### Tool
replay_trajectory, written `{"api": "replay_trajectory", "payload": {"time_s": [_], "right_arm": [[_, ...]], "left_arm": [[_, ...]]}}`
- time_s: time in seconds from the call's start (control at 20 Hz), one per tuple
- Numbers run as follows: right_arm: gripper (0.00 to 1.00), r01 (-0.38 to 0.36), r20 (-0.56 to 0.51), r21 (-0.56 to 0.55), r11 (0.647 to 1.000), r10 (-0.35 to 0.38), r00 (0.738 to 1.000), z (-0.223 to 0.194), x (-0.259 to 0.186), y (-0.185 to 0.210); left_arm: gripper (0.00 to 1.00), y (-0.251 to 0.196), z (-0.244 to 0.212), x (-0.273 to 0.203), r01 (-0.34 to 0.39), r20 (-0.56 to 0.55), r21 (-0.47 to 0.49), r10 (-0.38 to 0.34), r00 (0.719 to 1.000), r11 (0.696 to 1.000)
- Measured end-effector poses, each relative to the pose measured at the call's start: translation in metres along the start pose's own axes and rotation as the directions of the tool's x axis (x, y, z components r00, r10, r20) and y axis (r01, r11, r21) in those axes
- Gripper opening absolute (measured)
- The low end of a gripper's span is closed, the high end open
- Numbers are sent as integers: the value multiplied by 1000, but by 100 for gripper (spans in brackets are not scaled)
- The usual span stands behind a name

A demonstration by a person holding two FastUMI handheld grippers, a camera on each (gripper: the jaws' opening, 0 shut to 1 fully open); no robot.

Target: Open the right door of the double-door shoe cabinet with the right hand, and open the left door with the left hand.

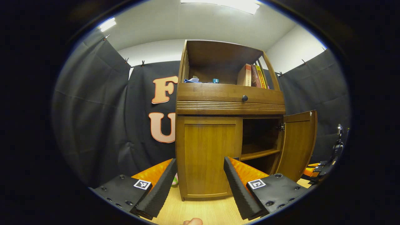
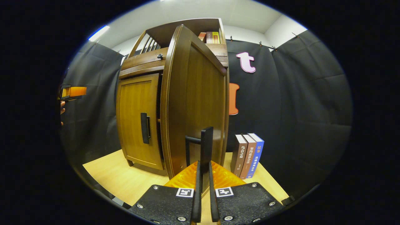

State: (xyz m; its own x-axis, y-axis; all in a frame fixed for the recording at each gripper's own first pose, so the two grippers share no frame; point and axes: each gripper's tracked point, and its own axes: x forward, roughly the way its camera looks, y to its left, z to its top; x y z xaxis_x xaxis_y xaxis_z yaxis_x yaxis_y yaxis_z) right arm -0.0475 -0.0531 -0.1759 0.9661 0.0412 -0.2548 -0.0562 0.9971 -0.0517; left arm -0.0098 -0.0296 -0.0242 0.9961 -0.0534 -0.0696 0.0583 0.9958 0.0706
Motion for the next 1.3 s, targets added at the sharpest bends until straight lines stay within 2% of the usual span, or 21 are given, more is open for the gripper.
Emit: {"api": "replay_trajectory", "payload": {"time_s": [0.4,0.65,0.85,0.95,1.1,1.15,1.2,1.3], "right_arm": [[5,44,-3,9,999,-44,999,-1,-6,-46],[5,35,-6,19,999,-35,999,-1,-9,-61],[5,64,0,12,998,-64,998,-1,-9,-81],[5,51,1,26,998,-51,999,-1,-10,-85],[5,59,15,16,998,-59,998,1,-12,-93],[13,66,19,19,998,-66,998,1,-13,-98],[5,78,20,22,997,-78,997,1,-17,-107],[5,99,27,28,995,-99,995,2,-23,-119]], "left_arm": [[97,-19,-5,9,29,-13,13,-29,1000,1000],[97,-30,-11,18,42,-21,2,-42,999,999],[95,-43,-16,26,57,-28,-2,-57,998,998],[95,-49,-18,28,68,-29,-6,-68,997,998],[95,-57,-19,31,76,-28,-3,-76,997,997],[95,-61,-20,34,78,-28,-2,-78,997,997],[95,-64,-21,36,82,-27,-1,-82,996,997],[95,-73,-23,40,92,-27,1,-92,995,996]]}}
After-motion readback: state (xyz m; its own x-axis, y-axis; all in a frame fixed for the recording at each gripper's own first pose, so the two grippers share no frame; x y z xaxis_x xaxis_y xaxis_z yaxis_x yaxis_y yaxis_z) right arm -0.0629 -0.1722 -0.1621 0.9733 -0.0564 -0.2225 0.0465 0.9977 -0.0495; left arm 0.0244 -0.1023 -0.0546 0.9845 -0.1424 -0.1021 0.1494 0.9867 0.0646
